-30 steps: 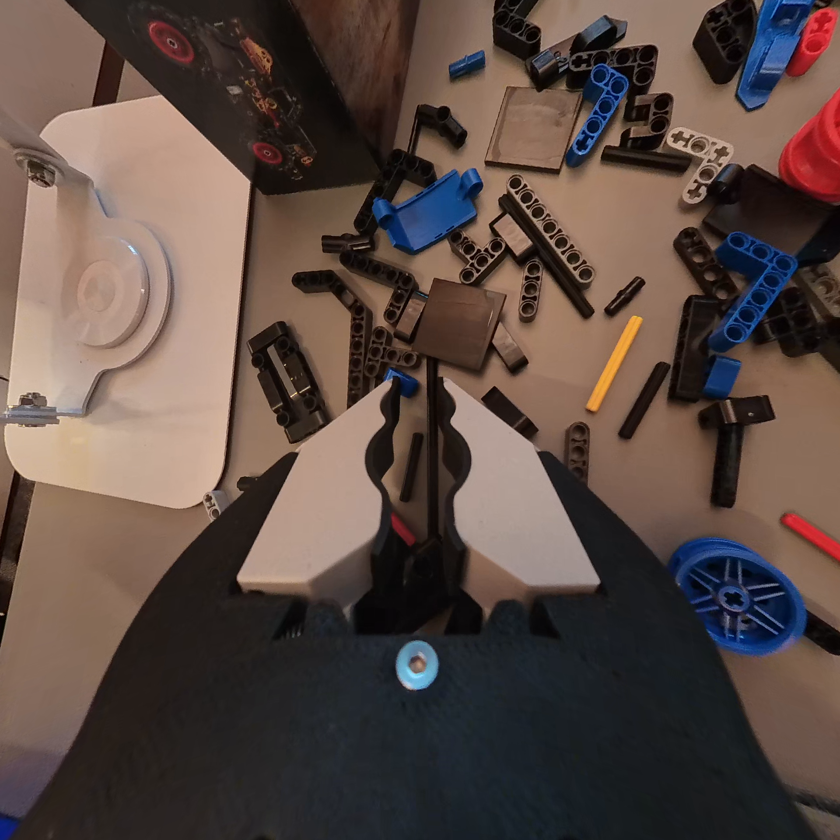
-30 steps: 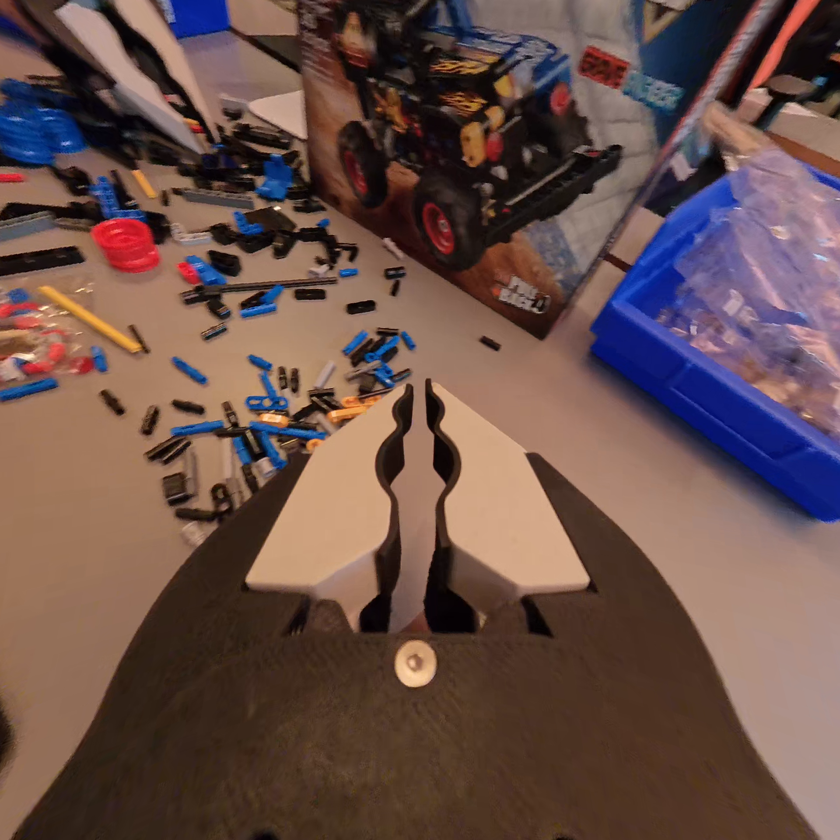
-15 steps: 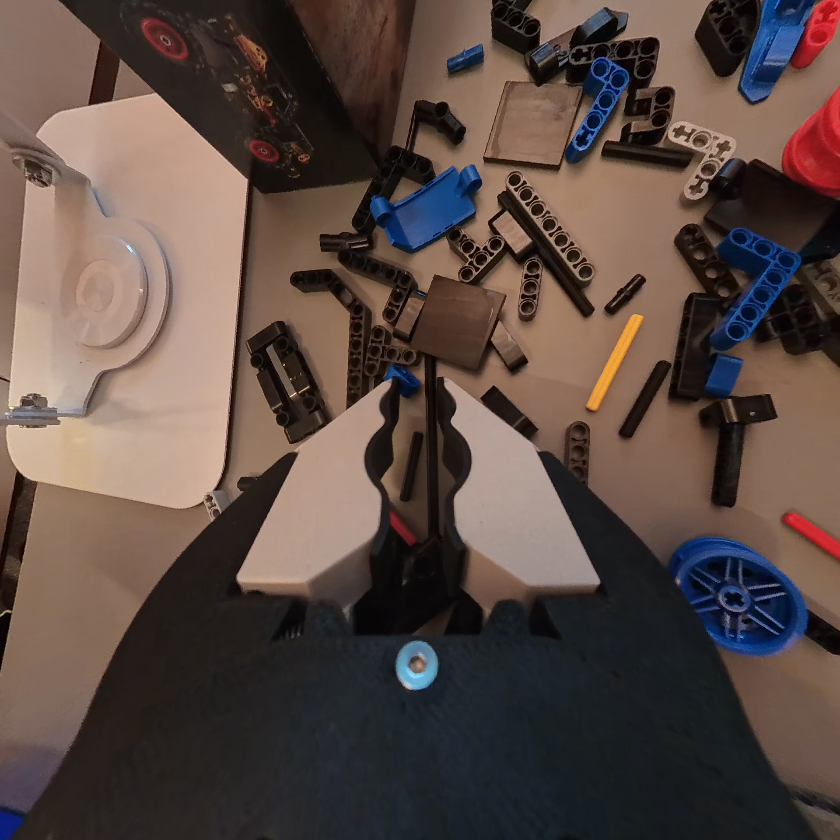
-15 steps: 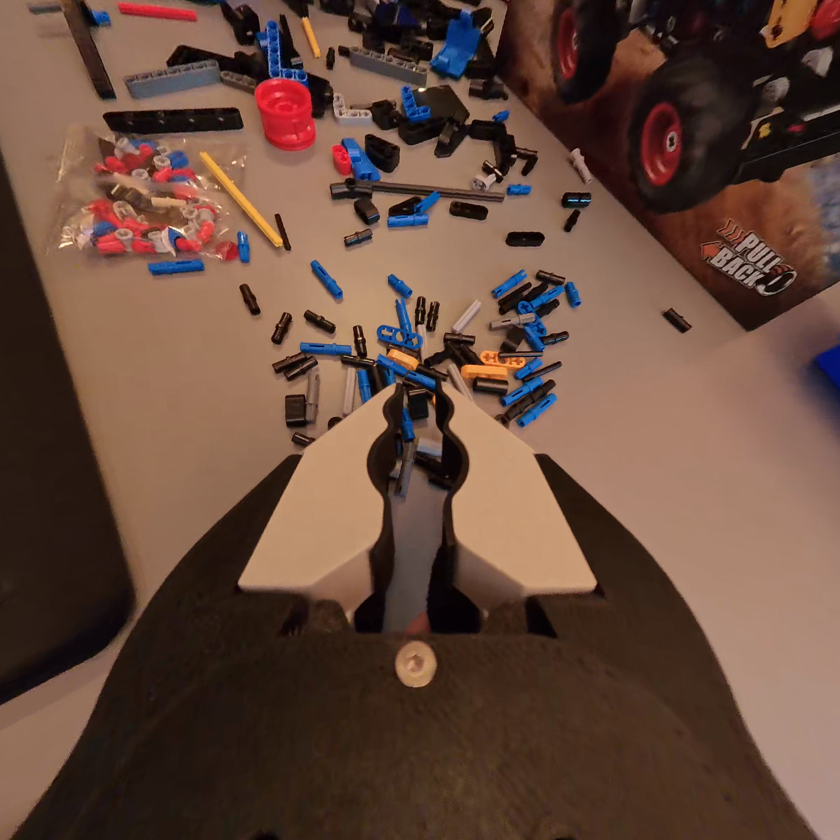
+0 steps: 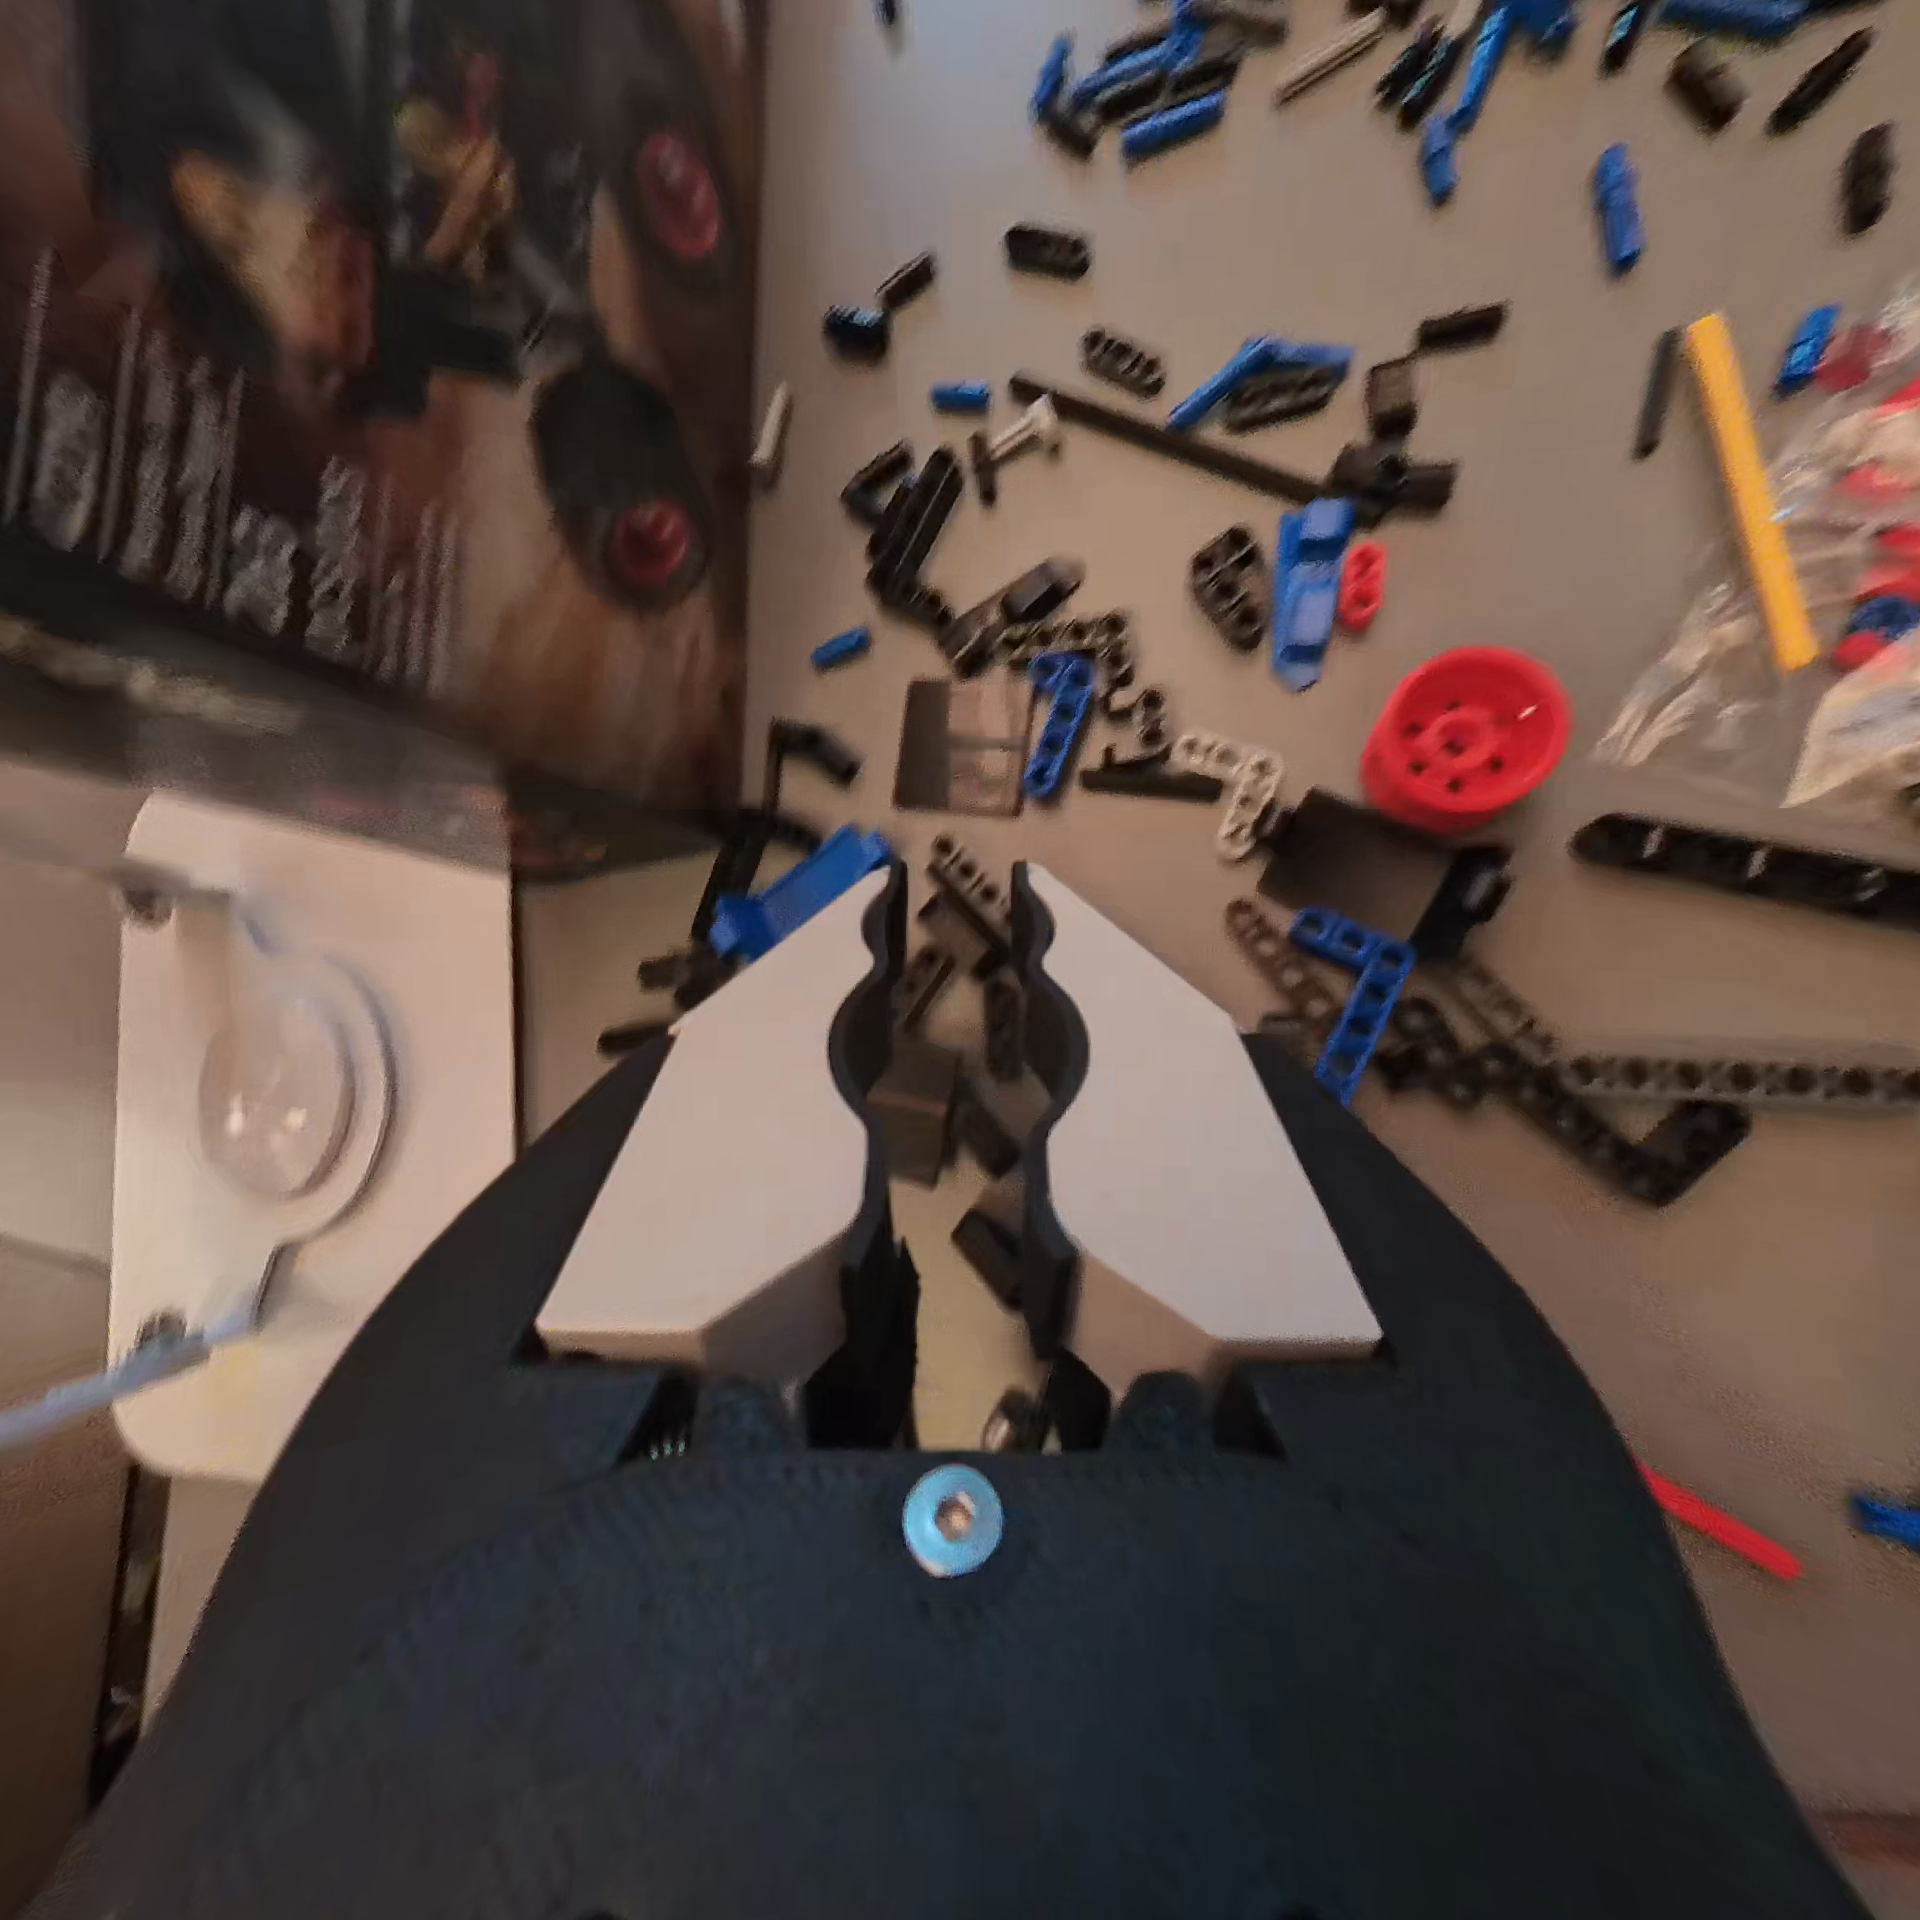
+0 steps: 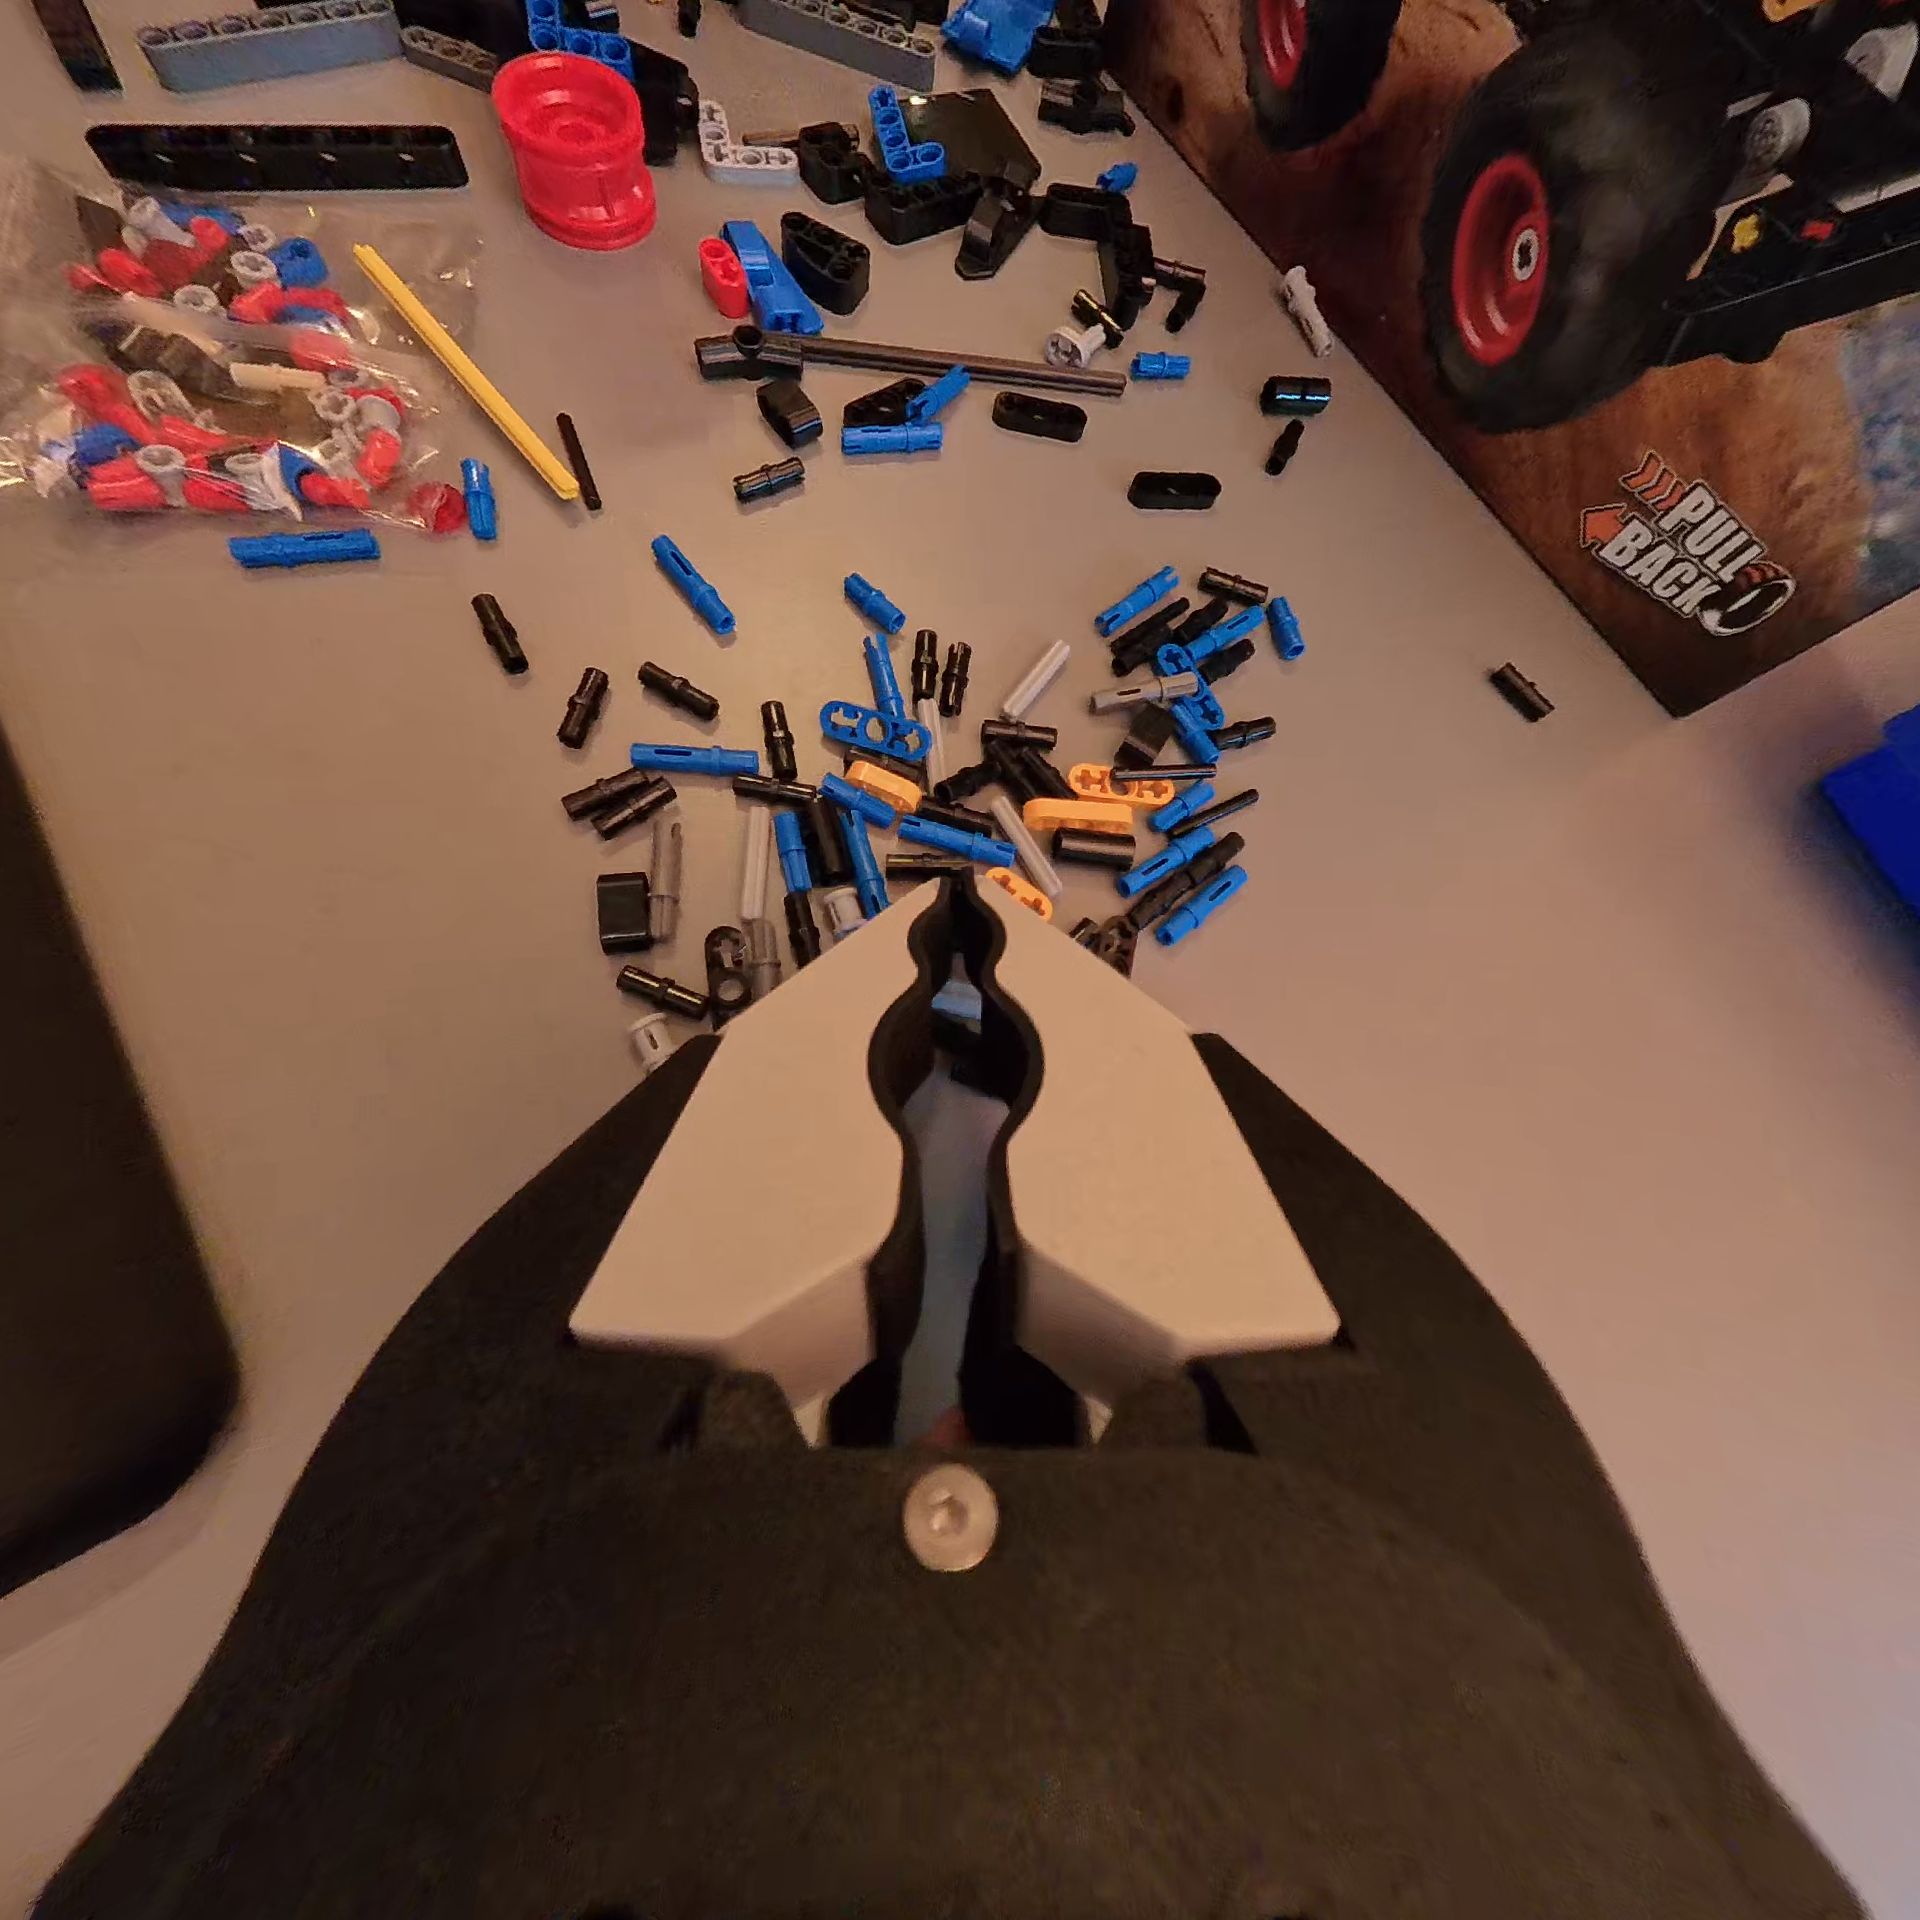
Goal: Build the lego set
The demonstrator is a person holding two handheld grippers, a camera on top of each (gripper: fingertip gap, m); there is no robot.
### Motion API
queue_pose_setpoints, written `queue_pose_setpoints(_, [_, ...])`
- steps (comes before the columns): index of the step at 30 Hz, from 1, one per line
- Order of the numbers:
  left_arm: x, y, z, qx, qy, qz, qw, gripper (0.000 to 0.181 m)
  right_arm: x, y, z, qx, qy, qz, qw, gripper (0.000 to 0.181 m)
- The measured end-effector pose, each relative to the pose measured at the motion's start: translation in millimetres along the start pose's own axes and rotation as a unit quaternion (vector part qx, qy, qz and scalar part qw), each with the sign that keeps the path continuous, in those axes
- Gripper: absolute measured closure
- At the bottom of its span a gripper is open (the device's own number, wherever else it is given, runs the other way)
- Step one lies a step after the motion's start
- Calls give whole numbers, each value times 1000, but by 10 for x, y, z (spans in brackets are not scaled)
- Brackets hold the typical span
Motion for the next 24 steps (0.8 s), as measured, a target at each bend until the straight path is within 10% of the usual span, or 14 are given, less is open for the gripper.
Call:
queue_pose_setpoints(10, [-425, 257, -475, -23, 70, 86, 994, 160, -26, -35, -11, -13, -8, 24, 1000, 181])
queue_pose_setpoints(24, [-448, 439, -330, 38, 74, 102, 991, 171, -132, -142, -10, -36, 3, 74, 997, 181])
Point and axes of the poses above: each gripper's, where its closed fingertips meet, y out along the fingers, z out of its underside, x = y × z across the jaws, the point moved 8 cm from there along -y, back along the fingers, and after that the axes turned 14 degrees about -z, right-handed, at the moved point
